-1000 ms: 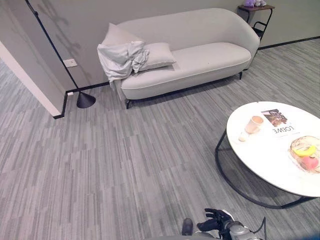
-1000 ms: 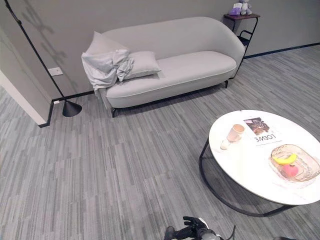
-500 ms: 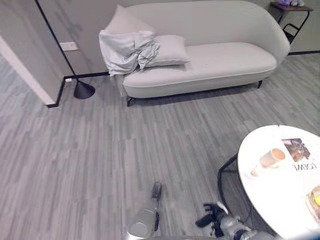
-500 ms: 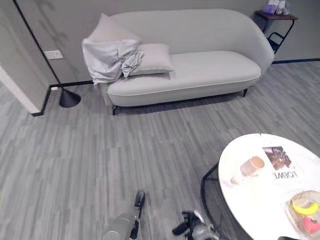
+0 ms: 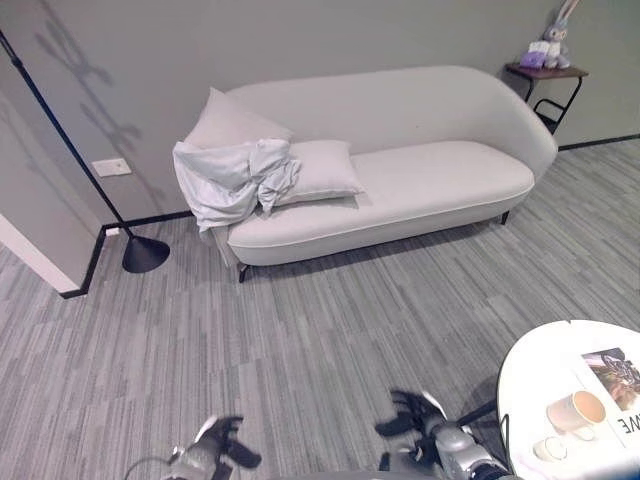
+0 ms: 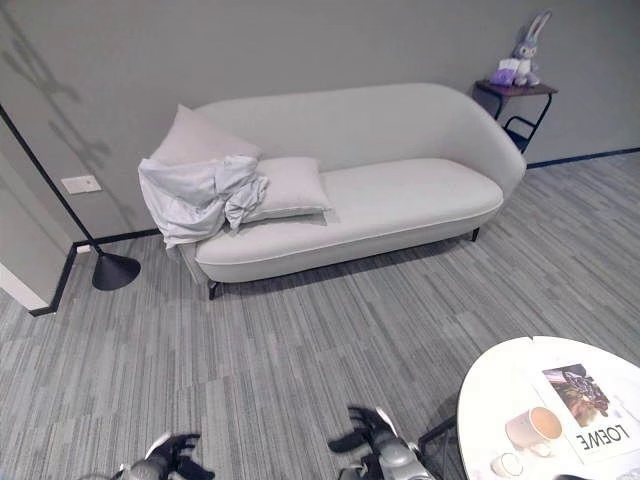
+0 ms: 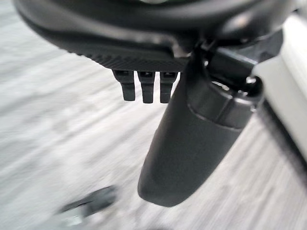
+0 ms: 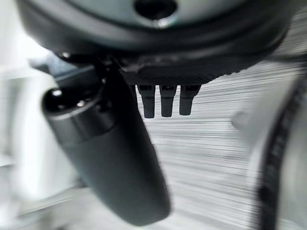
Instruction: Hang the clothes on the sofa on the clothes rack.
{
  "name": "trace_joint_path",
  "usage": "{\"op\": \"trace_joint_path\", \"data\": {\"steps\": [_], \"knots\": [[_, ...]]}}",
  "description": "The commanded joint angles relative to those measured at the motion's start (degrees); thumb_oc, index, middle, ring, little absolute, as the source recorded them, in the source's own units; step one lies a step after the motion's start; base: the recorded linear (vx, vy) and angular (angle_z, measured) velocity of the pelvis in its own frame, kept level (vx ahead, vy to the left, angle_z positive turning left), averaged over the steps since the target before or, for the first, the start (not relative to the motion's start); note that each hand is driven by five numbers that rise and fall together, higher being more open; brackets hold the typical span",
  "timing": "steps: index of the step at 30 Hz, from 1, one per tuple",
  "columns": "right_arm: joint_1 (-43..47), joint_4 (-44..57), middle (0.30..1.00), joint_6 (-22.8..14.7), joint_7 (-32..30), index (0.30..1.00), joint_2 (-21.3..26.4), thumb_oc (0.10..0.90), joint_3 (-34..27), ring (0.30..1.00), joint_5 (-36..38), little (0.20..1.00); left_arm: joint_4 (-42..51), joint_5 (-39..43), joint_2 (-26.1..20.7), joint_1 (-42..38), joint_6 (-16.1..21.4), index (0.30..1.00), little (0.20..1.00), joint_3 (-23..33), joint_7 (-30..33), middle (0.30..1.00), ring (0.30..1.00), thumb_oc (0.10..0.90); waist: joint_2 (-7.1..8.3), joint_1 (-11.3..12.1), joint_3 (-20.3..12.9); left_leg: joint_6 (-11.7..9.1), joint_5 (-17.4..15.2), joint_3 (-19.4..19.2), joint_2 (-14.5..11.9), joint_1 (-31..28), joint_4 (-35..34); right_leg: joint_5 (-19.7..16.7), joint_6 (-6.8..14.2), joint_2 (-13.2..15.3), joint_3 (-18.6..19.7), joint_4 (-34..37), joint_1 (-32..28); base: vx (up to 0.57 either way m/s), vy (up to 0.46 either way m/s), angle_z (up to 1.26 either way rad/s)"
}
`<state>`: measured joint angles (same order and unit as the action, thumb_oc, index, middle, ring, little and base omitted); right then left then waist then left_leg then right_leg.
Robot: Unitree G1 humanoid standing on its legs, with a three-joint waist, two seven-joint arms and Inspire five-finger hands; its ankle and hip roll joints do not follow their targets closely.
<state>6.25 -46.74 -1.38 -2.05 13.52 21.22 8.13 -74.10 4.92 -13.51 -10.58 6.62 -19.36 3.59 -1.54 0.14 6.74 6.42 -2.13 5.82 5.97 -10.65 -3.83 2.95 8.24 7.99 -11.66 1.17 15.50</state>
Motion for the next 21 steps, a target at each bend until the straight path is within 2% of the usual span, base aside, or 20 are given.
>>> {"op": "trace_joint_path", "data": {"steps": [1, 2, 4, 5, 6, 7, 9, 10, 11, 12, 13, 14, 15, 17, 18, 19, 20, 21], "knots": [[3.44, 2.85, 0.900, -2.01, -3.22, 0.900, 4.31, 0.800, -4.21, 0.900, -1.89, 0.900, 0.63, -0.75, 0.60, -0.47, 3.09, 0.900, 0.900, -2.37, 0.85, 0.900, 0.900, 0.800, 0.28, -2.72, 0.59, -5.61, -7.54, 4.03, -3.96, -6.81, -1.17, -12.93, 2.33, -0.15, 10.15, 3.38, 0.09, 0.77, -0.157, 0.54], [3.38, 3.73, 0.900, -1.91, -3.35, 0.900, 4.49, 0.800, -4.56, 0.900, -2.45, 0.900, 0.17, -1.16, 1.23, -0.42, 3.04, 0.900, 0.900, -2.38, 0.92, 0.900, 0.900, 0.800, 0.67, -2.96, 0.42, -5.95, -8.60, 4.61, -4.51, -7.90, -1.17, -13.60, 2.89, 0.14, 11.47, 3.64, 0.82, 0.70, -0.175, 0.66], [2.78, 4.40, 0.900, -1.49, -3.60, 0.900, 4.95, 0.800, -3.62, 0.900, -5.72, 0.900, -1.03, 1.12, 2.20, 1.37, 2.99, 0.900, 0.900, -0.17, 1.00, 0.900, 0.900, 0.800, 1.30, -2.51, -0.44, -6.79, -10.78, 6.60, -6.49, -10.77, -1.17, -15.49, 2.80, 1.24, 8.65, 2.91, -0.48, 0.73, -0.251, 1.21], [2.74, 2.97, 0.900, -1.36, -5.09, 0.900, 5.36, 0.800, -3.36, 0.900, -8.65, 0.900, -4.31, 4.44, 3.64, 3.54, 2.15, 0.900, 0.900, 3.32, 1.00, 0.900, 0.900, 0.800, 1.36, -2.15, -1.89, -7.86, -7.72, 7.91, -9.27, -11.73, -0.42, -17.03, 1.73, -0.02, 7.57, 2.72, -2.14, 0.61, -0.261, 1.25], [3.30, 3.23, 0.900, -0.58, -4.74, 0.900, 5.77, 0.800, -2.98, 0.900, -9.88, 0.900, -5.85, 4.52, 4.07, 4.77, 1.56, 0.900, 0.900, 4.03, 0.34, 0.900, 0.900, 0.800, 1.04, -1.67, -2.31, -8.57, -6.37, 7.76, -10.43, -10.28, 2.39, -16.69, 1.36, -0.93, 7.16, 3.03, -3.49, 0.51, -0.216, 0.93], [3.28, 3.22, 0.900, -0.58, -4.75, 0.900, 5.75, 0.800, -2.95, 0.900, -9.89, 0.900, -5.86, 4.52, 4.06, 4.80, 1.56, 0.900, 0.900, 4.05, 0.33, 0.900, 0.900, 0.800, 0.71, -1.65, -2.44, -8.52, -6.69, 7.62, -10.78, -10.36, 2.44, -16.41, 1.40, -1.28, 7.06, 3.03, -3.57, 0.28, -0.082, 1.19], [3.56, 6.68, 0.900, -0.47, -4.79, 0.900, 7.72, 0.800, -3.31, 0.900, -11.21, 0.900, -7.93, 3.32, 3.94, 7.30, 0.44, 0.900, 0.900, 5.87, -0.09, 0.900, 0.900, 0.800, 0.08, -0.77, -3.39, -9.85, -2.63, 7.80, -11.97, -7.52, 9.48, -15.63, 0.54, -2.38, 5.83, 3.83, -5.83, 0.49, -0.163, 0.77], [4.30, 8.99, 0.900, -1.14, -5.88, 0.900, 9.12, 0.800, -4.77, 0.900, -10.68, 0.900, -9.38, 3.09, 2.52, 8.93, 0.07, 0.900, 0.900, 8.32, -0.03, 0.900, 0.900, 0.800, 0.27, 0.07, -3.52, -12.40, 2.08, 5.84, -13.01, -4.52, 17.28, -13.26, -0.72, -2.77, 2.90, 3.83, -8.73, 0.59, -0.248, -0.26], [3.99, 10.14, 0.900, -1.18, -6.67, 0.900, 9.53, 0.800, -5.41, 0.900, -10.75, 0.900, -9.15, 3.46, 1.95, 9.14, -0.09, 0.900, 0.900, 9.32, 0.07, 0.900, 0.900, 0.800, 0.14, 0.65, -3.13, -12.98, 3.50, 3.76, -14.28, -1.90, 22.36, -11.41, -1.67, -3.28, 2.11, 3.83, -10.55, 0.60, -0.343, -0.07], [4.81, 11.50, 0.900, -0.97, -9.87, 0.900, 12.25, 0.800, -7.45, 0.900, -13.92, 0.900, -8.05, 4.83, 1.54, 9.01, 0.11, 0.900, 0.900, 11.10, 0.93, 0.900, 0.900, 0.800, 1.37, 2.36, -1.57, -12.14, 7.22, -0.07, -16.07, 4.20, 32.35, -8.38, -3.55, -3.17, 0.42, 3.83, -13.76, 0.41, -0.265, 0.50], [6.00, 12.40, 0.900, -0.84, -11.88, 0.900, 13.84, 0.800, -8.60, 0.900, -15.57, 0.900, -7.08, 4.94, 1.70, 8.63, 0.23, 0.900, 0.900, 11.05, 1.29, 0.900, 0.900, 0.800, 1.39, 3.29, -0.58, -11.03, 5.97, -3.08, -18.14, 6.18, 35.22, -7.01, -4.12, -3.87, -0.19, 3.83, -15.36, 0.37, -0.285, 0.80], [6.93, 13.41, 0.900, -1.00, -13.54, 0.900, 14.84, 0.800, -9.83, 0.900, -15.97, 0.900, -6.13, 4.49, 1.91, 8.37, 0.50, 0.900, 0.900, 10.37, 1.53, 0.900, 0.900, 0.800, 2.52, 4.02, 0.21, -10.20, 5.14, -5.03, -17.78, 8.69, 36.11, -6.27, -4.37, -3.19, -0.35, 3.83, -16.35, 0.18, -0.132, 0.50], [6.91, 13.44, 0.900, -0.98, -13.56, 0.900, 14.86, 0.800, -9.95, 0.900, -16.00, 0.900, -6.09, 4.48, 1.92, 8.30, 0.47, 0.900, 0.900, 10.29, 1.55, 0.900, 0.900, 0.800, 2.37, 4.17, 0.33, -10.13, 4.79, -5.06, -17.89, 8.82, 36.62, -6.22, -4.32, -3.28, -0.30, 3.83, -16.41, 0.21, -0.107, 0.26], [8.26, 17.86, 0.900, -2.61, -15.20, 0.900, 16.88, 0.800, -12.42, 0.900, -14.93, 0.900, -3.51, 1.33, 1.96, 8.10, 1.04, 0.900, 0.900, 7.38, 2.03, 0.900, 0.900, 0.800, 3.01, 6.22, 1.72, -8.83, -1.44, -7.98, -14.87, 14.77, 35.95, -4.35, -4.33, -2.97, -0.47, 3.83, -18.84, 0.34, -0.032, 0.11], [7.96, 19.58, 0.900, -3.70, -15.49, 0.900, 18.60, 0.800, -13.80, 0.900, -15.36, 0.900, -2.82, 0.24, 1.85, 8.06, 1.43, 0.900, 0.900, 6.21, 1.78, 0.900, 0.900, 0.800, 3.08, 7.16, 1.65, -8.02, -3.22, -10.07, -12.31, 18.56, 28.87, -2.63, -3.96, -2.80, -0.98, 3.83, -19.83, 0.29, 0.041, 0.20], [7.90, 19.63, 0.900, -3.71, -15.47, 0.900, 18.64, 0.800, -13.89, 0.900, -15.36, 0.900, -2.82, 0.23, 1.87, 8.03, 1.43, 0.900, 0.900, 6.14, 1.79, 0.900, 0.900, 0.800, 3.33, 7.15, 1.52, -7.89, -2.74, -10.15, -11.97, 18.58, 28.34, -2.74, -3.91, -2.48, -1.03, 3.83, -19.60, 0.27, 0.094, 0.45], [7.80, 20.54, 0.900, -3.74, -15.30, 0.900, 19.80, 0.800, -14.55, 0.900, -15.78, 0.900, -2.60, -0.76, 2.02, 8.16, 1.42, 0.900, 0.900, 5.51, 1.36, 0.900, 0.900, 0.800, 3.51, 7.67, 1.35, -7.57, -1.70, -11.85, -11.09, 20.58, 23.22, -1.87, -3.77, -2.59, -1.48, 3.83, -20.78, 0.21, 0.078, 0.46], [7.76, 21.08, 0.900, -3.93, -15.48, 0.900, 20.50, 0.800, -14.91, 0.900, -16.32, 0.900, -2.07, -1.30, 1.83, 8.47, 1.47, 0.900, 0.900, 5.39, 1.11, 0.900, 0.900, 0.800, 2.95, 8.22, 1.13, -7.58, 0.28, -12.74, -11.07, 22.21, 18.92, -1.15, -3.75, -3.52, -1.65, 3.83, -21.79, 0.40, 0.125, 0.27]]}}
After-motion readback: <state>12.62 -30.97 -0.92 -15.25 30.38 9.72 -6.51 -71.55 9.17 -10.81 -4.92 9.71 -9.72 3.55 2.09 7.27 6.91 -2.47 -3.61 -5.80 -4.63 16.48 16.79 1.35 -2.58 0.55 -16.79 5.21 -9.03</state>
